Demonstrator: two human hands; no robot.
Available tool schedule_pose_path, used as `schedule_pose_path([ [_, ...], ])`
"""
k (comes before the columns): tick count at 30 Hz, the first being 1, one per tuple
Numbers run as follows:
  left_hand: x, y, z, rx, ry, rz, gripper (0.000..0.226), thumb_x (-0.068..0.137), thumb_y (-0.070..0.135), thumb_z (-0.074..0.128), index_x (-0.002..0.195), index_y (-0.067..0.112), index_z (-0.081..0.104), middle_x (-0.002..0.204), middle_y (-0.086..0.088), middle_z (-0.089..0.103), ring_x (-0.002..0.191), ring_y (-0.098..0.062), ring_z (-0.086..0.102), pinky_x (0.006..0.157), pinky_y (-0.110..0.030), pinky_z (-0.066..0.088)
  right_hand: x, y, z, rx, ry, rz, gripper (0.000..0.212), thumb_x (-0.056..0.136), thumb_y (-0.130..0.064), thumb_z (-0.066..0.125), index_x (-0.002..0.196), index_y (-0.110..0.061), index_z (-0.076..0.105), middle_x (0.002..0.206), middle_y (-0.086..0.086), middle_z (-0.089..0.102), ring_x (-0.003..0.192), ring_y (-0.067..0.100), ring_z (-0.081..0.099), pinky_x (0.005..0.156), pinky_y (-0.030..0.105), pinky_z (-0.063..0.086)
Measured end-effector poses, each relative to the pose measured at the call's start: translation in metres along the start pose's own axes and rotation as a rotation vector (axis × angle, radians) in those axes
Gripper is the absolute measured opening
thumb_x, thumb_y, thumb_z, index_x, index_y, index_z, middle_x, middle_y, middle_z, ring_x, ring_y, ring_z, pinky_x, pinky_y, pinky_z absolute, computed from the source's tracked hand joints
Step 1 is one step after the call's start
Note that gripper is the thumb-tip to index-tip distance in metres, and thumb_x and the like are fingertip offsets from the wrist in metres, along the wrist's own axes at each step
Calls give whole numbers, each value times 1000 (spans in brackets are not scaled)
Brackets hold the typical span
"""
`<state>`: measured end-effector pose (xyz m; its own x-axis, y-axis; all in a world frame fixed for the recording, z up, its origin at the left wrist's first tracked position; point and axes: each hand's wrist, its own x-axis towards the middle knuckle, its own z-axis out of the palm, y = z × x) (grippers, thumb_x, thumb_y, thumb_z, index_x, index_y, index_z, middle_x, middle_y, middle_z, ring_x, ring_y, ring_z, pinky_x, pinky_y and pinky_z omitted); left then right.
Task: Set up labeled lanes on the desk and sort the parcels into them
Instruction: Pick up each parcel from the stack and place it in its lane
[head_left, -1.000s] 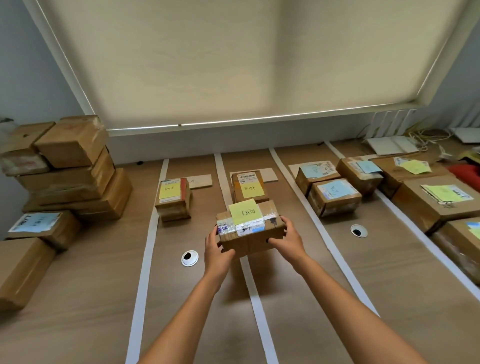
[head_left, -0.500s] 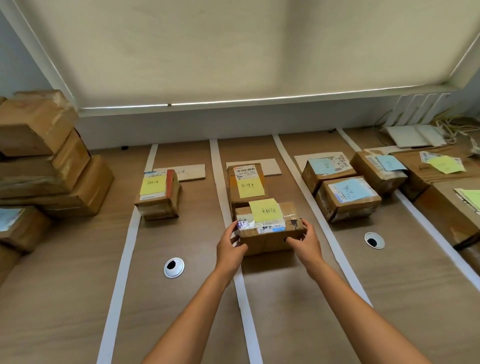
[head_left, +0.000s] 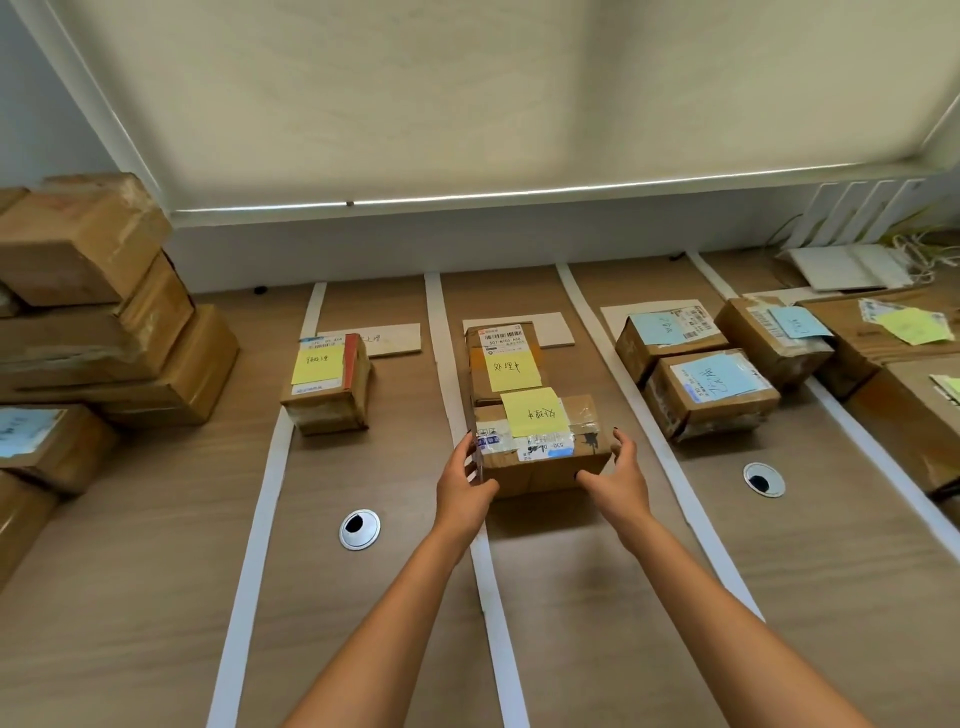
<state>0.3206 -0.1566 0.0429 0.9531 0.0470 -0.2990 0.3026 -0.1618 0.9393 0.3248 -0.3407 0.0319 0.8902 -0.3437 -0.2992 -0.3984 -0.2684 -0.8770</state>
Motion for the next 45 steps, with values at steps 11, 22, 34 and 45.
schedule_pose_path([
  [11,-53,44,-66,63,127,114,74,84,-9,56,146,20,28,147,-5,36,134,-23,36,105,-35,37,-60,-67,-4,-118,15,-311,78,78,-4,70,143,-19,29,143,7,42,129,23,42,95,31,41],
  [22,-138,78,-178,15,194,270,71,84,-9,53,145,18,29,140,-6,44,125,-21,46,91,-25,43,-177,-132,63,-102,-91,-489,78,76,1,69,141,-20,32,141,10,43,131,27,41,98,41,48],
  [34,-208,71,-365,102,253,379,69,86,-4,56,145,21,30,146,-7,38,134,-24,38,104,-37,40,-308,-195,201,-65,-125,-581,76,75,-1,69,139,-21,34,138,8,45,128,23,44,95,31,45],
  [45,-210,25,-508,132,299,276,69,84,-8,53,143,19,33,144,-7,40,135,-26,36,105,-36,38,-367,-214,343,-45,-311,-533,77,76,0,67,141,-22,32,142,9,41,130,24,41,98,35,47],
])
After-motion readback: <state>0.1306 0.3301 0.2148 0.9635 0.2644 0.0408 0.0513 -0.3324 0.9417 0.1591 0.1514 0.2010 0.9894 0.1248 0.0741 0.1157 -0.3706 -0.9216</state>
